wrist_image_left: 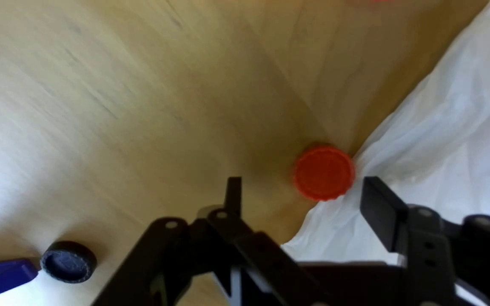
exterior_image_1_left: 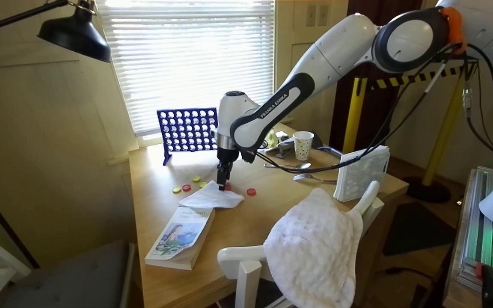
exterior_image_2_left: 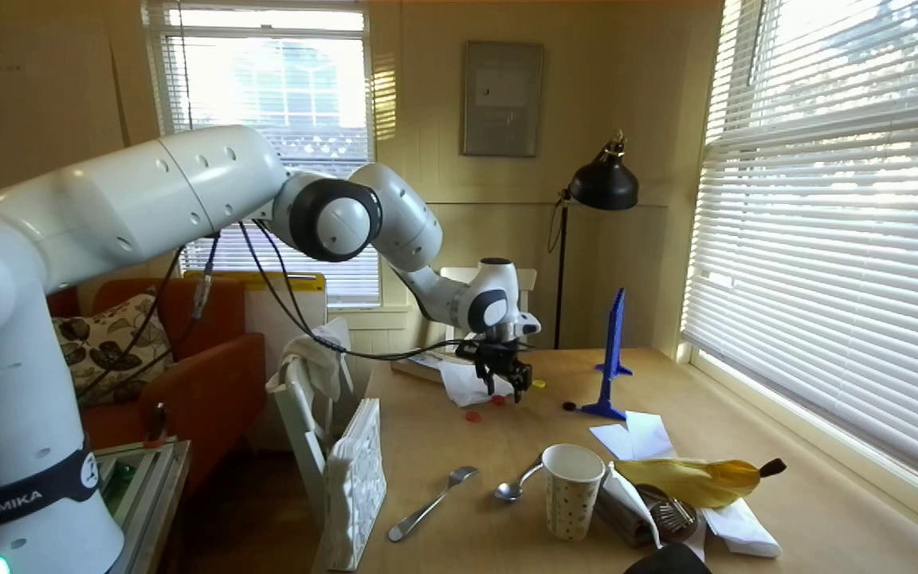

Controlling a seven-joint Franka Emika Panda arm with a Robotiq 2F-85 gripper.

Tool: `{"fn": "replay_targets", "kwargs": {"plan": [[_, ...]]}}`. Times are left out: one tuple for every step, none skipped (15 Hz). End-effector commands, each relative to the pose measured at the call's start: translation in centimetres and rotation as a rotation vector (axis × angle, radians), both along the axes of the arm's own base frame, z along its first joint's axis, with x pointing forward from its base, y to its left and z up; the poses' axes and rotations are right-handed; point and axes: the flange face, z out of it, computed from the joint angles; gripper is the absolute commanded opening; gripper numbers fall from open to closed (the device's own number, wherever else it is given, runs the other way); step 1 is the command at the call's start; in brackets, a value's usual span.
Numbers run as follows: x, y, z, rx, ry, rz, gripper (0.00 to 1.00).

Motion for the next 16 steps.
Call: {"fn": "replay_targets", "kwargs": {"plan": [[0.2, 0.3, -0.4, 0.008, 0.051, -0.007, 0.45], [0.1, 0.3, -0.4, 0.006, 0.059, -0.008, 0.43], [0.1, 0.3, -0.5, 0.005, 0.067, -0.009, 0.40], [0.1, 0.3, -0.4, 0.005, 0.071, -0.010, 0.33], [0.1, 0.3, -0.4, 0.006, 0.072, -0.011, 0.19], [0.1, 0.3, -0.4, 0.004, 0.076, -0.012, 0.10], [0.1, 0.3, -0.4, 0.002, 0.081, -0.013, 0.10], [0.1, 0.3, -0.3, -0.001, 0.083, -0.013, 0.10], [0.1, 0.3, -0.3, -0.003, 0.086, -0.014, 0.10], [0.0, 0.4, 0.0, 0.000, 0.086, -0.007, 0.10], [-0.3, 0.5, 0.7, -0.003, 0.074, 0.003, 0.10], [-0.5, 0.7, 1.3, 0.000, 0.055, 0.011, 0.10], [-0.7, 0.9, 2.2, 0.014, 0.019, 0.035, 0.10], [-0.8, 1.1, 2.9, 0.026, -0.005, 0.046, 0.10], [-0.9, 1.2, 3.4, 0.035, -0.030, 0.047, 0.10], [-1.2, 1.1, 4.1, 0.038, -0.049, 0.038, 0.10]]}}
